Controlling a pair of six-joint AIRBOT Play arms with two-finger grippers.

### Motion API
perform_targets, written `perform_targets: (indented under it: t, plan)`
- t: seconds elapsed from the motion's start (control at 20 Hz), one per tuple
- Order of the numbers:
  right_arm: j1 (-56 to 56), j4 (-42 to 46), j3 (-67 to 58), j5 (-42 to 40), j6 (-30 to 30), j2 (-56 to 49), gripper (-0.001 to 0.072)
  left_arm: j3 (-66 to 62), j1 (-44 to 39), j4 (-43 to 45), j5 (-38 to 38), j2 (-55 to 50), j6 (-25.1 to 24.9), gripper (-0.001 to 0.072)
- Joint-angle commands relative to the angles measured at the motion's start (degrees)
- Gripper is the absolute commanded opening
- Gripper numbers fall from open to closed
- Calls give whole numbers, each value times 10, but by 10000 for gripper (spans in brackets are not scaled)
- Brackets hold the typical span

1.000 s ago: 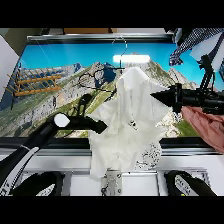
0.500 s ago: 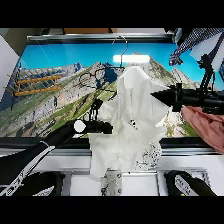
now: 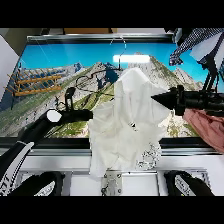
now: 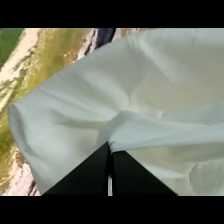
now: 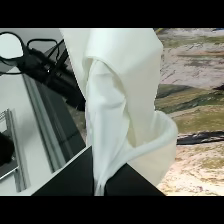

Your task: Fold the clothes and pants, and hang the long-sleeved shirts on hangers.

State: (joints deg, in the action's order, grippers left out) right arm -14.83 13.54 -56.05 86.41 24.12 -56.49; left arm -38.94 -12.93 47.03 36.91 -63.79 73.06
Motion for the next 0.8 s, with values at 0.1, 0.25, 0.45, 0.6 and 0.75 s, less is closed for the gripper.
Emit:
perform_targets:
  t: [0.1, 0.25, 0.45, 0.6, 0.75]
  plan:
    - [0, 63, 0, 40, 36, 18, 7, 0, 86, 0, 36, 40, -17, 15]
    - [0, 101, 0, 41, 45, 25, 6, 0, 104, 0, 37, 55, -17, 14]
    - [0, 125, 0, 41, 49, 25, 6, 0, 104, 0, 37, 70, -18, 14]
    - [0, 153, 0, 40, 53, 25, 6, 0, 104, 8, 35, 84, -17, 14]
    - [0, 187, 1, 29, 60, 25, 6, 0, 104, 17, 39, 111, -17, 14]
